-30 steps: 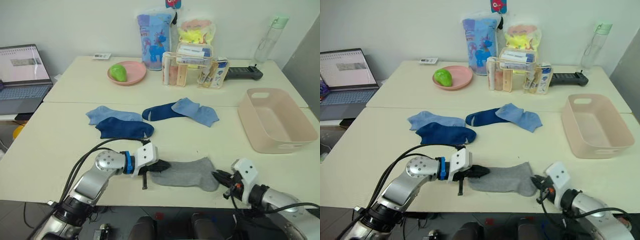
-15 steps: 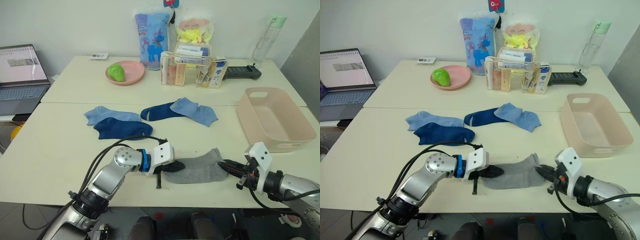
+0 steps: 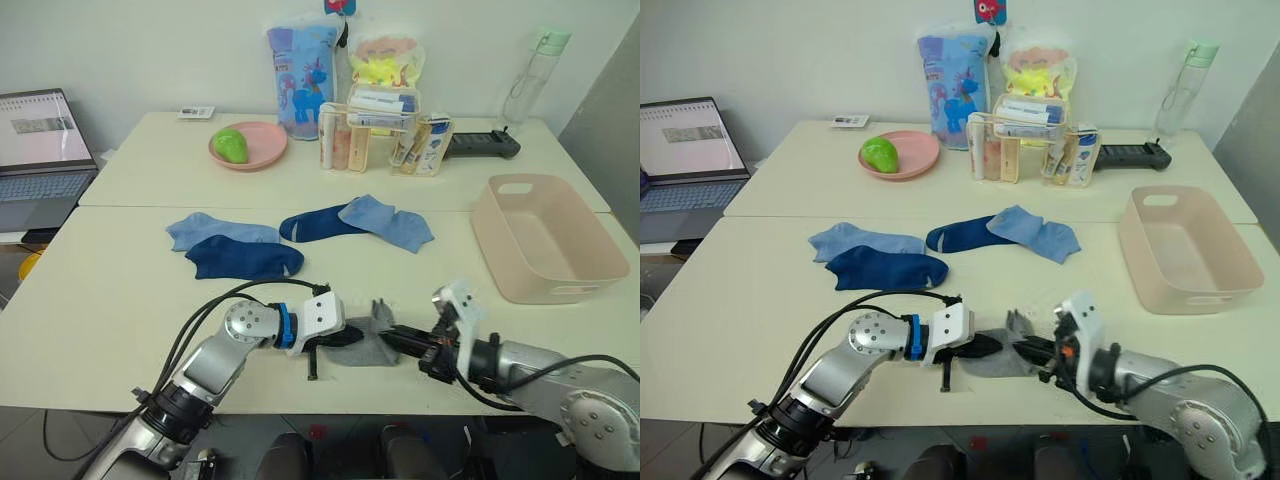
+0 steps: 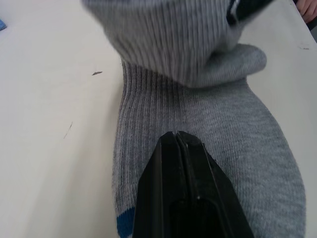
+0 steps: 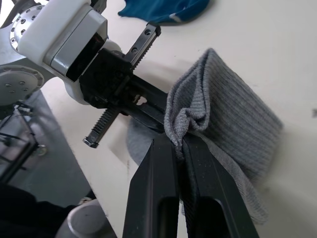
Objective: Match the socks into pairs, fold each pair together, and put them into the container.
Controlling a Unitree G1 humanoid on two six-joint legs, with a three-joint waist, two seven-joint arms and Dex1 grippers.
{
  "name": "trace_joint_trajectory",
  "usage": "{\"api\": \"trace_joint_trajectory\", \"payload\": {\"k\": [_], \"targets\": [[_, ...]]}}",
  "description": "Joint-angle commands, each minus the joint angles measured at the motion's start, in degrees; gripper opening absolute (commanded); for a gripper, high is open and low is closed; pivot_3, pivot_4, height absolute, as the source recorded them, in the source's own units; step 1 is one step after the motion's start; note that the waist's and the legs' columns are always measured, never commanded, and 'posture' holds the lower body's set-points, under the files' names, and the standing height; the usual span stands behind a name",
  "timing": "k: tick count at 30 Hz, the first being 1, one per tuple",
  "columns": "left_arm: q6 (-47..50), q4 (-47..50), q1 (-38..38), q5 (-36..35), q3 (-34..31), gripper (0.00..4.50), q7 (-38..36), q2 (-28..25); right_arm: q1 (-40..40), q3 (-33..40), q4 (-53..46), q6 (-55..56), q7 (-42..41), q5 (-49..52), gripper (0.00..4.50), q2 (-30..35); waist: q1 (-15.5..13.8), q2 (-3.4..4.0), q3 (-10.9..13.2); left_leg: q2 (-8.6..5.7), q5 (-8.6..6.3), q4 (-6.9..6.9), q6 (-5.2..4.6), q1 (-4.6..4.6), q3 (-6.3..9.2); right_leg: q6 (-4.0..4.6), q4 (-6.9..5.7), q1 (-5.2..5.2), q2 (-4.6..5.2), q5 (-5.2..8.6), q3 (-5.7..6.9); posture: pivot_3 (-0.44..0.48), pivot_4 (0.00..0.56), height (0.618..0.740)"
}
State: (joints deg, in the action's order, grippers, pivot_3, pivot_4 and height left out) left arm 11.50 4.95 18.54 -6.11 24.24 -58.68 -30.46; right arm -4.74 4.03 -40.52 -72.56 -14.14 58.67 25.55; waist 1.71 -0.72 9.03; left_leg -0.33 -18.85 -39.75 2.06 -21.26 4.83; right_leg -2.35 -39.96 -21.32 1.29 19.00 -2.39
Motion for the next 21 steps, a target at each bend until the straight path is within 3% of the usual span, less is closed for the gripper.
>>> {"api": "trace_joint_trajectory", "payload": {"k": [1,11,16,21], "targets": [[-0.87,-0.91,-0.81,1.35,-0.44,0.00,0.21,-0.59,-2.02,-0.69,0.48,-2.63,3.30,3.09,0.02,-1.61,-0.01,0.00,0.00,-0.01,0.00,-0.01,0.00,-0.02,0.00,0.00,0.00,-0.01,0.00,0.00,0.00,0.000,0.150,0.703],[-1.88,-1.42,-0.76,1.40,-0.58,0.00,0.49,-0.81,-4.25,-4.50,3.57,-4.00,8.76,1.45,0.02,-6.21,0.04,0.01,-0.01,-0.02,0.00,-0.01,0.00,-0.03,0.01,0.00,-0.01,-0.03,0.01,0.00,0.01,0.000,0.150,0.703],[-1.16,-0.66,-0.31,0.65,-1.82,0.00,0.57,-1.31,-5.02,-1.15,1.48,-4.42,9.44,5.91,1.51,-5.34,0.06,0.01,0.00,-0.01,0.00,0.00,0.00,-0.02,0.01,0.00,-0.01,-0.04,0.01,0.00,0.02,0.000,0.150,0.703],[0.50,0.85,-0.34,-1.05,-4.19,0.00,0.44,-2.07,-6.77,2.70,-0.40,-3.80,9.80,14.86,3.39,-0.73,0.11,0.02,0.00,0.00,0.00,0.00,0.00,-0.04,0.03,0.00,-0.01,-0.05,0.01,0.00,0.03,0.000,0.150,0.703]]}}
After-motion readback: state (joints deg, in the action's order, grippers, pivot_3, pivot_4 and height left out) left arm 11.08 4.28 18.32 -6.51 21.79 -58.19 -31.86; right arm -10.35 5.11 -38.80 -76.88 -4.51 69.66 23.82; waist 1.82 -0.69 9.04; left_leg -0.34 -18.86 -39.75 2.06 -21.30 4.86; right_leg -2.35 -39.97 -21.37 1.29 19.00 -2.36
